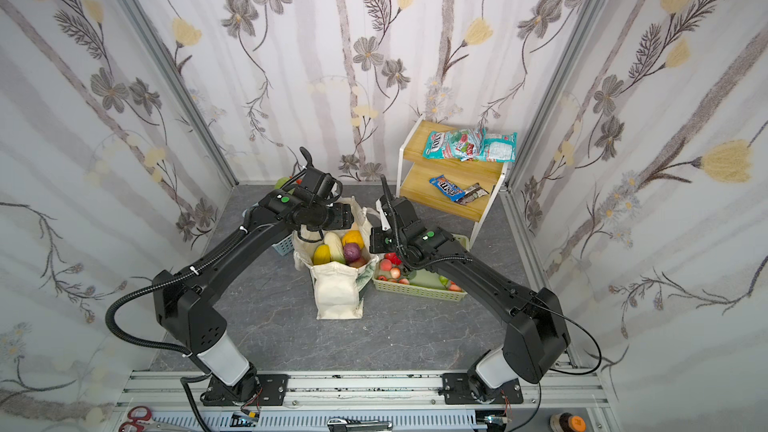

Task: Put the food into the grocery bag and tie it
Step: 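Raise the left gripper out of the tote and move it over the blue basket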

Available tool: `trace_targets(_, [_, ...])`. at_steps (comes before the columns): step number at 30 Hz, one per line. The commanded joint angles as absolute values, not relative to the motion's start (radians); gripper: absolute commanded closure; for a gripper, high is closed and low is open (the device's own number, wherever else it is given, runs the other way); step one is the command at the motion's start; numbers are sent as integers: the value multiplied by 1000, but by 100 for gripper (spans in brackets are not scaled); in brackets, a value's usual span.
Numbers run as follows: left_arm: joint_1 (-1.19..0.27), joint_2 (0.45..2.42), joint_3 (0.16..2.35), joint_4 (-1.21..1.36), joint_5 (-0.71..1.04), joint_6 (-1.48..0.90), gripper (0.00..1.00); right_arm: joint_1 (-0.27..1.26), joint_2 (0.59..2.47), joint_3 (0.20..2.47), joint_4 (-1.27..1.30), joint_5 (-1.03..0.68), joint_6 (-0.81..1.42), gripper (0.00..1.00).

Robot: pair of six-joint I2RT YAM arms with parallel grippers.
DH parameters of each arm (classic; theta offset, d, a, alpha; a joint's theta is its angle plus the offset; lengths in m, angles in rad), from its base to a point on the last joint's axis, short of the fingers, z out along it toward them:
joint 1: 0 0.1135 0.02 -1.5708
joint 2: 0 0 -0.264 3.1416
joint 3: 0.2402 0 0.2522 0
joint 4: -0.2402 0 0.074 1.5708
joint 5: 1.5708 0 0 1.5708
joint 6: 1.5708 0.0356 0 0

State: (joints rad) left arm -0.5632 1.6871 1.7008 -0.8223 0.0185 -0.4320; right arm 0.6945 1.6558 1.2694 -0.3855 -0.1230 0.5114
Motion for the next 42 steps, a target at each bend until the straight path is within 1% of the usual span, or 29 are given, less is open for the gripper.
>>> trace_targets(1, [-543, 1669, 1735, -853, -75, -405, 22, 695, 1657, 1264, -350, -125, 506, 98])
trace_targets(7, [-468, 1632, 1749, -832, -129, -406, 21, 696, 1657, 1257, -345, -127, 504, 98])
trace_targets(15, [-355, 1615, 1743, -802, -131, -411, 21, 695, 1658, 1253, -342, -125, 505, 98])
trace_targets(23, [-205, 1624, 1693, -753, -132, -436, 21, 692, 1674, 1263, -344, -132, 504, 98])
trace_targets(31, [-86, 1722, 1648, -694, -79, -481, 21, 693, 1694, 1280, -346, -136, 504, 98])
trace_targets(42, [-37, 1901, 1674, -566, -7, -503, 20, 689, 1711, 1295, -362, -135, 505, 98])
